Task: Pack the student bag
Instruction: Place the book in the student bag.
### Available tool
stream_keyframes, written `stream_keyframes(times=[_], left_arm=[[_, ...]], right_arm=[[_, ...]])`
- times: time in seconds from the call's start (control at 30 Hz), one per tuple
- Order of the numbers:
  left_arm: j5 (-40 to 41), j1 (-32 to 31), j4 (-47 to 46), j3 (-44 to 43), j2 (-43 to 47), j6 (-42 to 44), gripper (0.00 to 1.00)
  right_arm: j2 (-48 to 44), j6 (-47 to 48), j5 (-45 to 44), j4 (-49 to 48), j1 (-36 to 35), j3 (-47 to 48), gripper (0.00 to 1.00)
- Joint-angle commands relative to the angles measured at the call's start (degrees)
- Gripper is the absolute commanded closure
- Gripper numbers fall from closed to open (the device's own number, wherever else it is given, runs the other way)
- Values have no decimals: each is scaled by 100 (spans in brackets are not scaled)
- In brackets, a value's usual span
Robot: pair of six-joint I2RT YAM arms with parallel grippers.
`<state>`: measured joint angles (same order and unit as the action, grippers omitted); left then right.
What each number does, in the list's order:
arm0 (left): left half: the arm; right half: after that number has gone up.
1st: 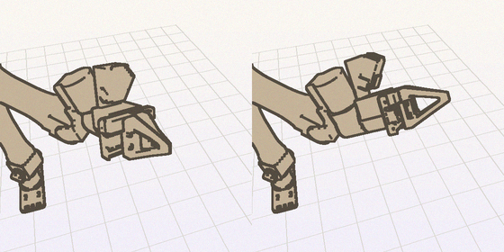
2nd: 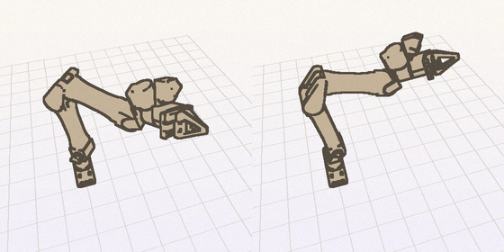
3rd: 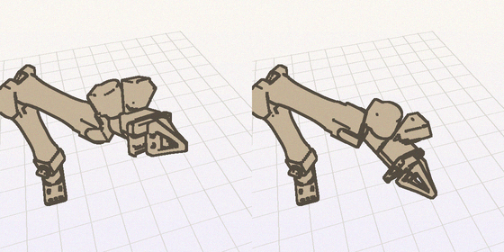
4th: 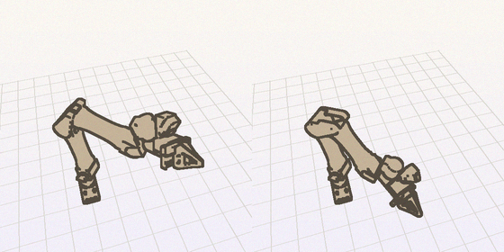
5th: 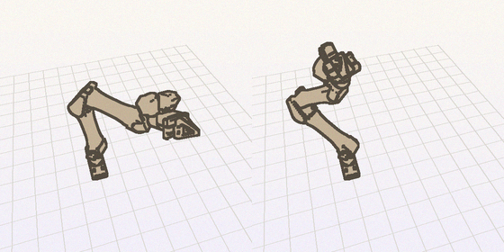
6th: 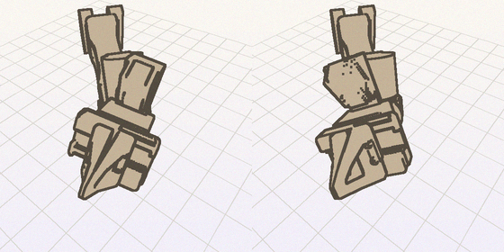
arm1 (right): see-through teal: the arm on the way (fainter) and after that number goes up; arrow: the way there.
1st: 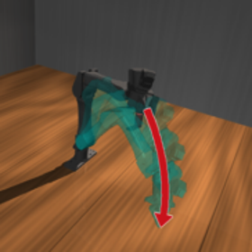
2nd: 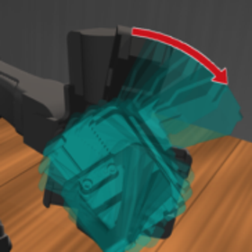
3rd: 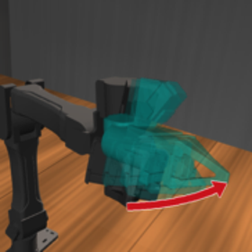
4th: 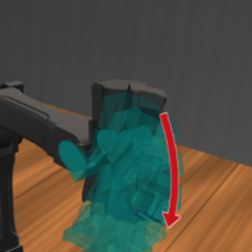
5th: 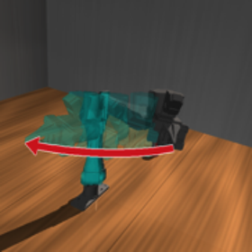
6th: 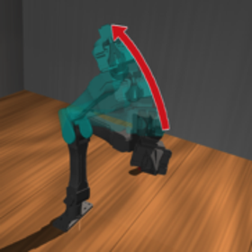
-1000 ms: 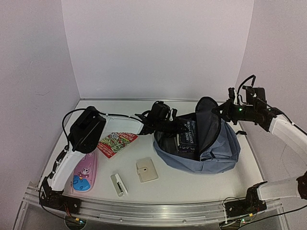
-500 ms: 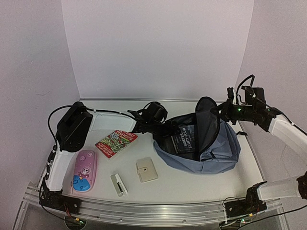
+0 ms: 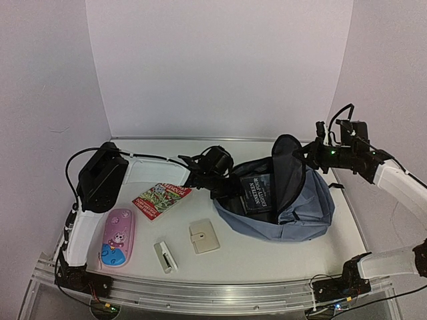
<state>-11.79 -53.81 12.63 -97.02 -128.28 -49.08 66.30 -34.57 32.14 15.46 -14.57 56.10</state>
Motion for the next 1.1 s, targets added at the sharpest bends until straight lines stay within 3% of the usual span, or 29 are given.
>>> stream_keyframes(times=[0.0,0.53,0.73,0.83,1.07], left_arm=[[-146,-79,64,-564,-332,114,63],[-601,-244,-164,-1871,-1145,396,69],[-189,-242,-80,-1318,-534,602,68],[151,-230,-21,-799,103,792,64],[492,-117,282,219,1545,1101,40]], right_arm=[[-32,11,-7,-342,-46,75,100],[-2,77,-208,-342,-43,-48,100],[-116,-69,-1293,-232,-33,-286,100],[-162,-141,-1818,-133,40,-510,100],[-24,-130,-2684,42,386,-900,100]])
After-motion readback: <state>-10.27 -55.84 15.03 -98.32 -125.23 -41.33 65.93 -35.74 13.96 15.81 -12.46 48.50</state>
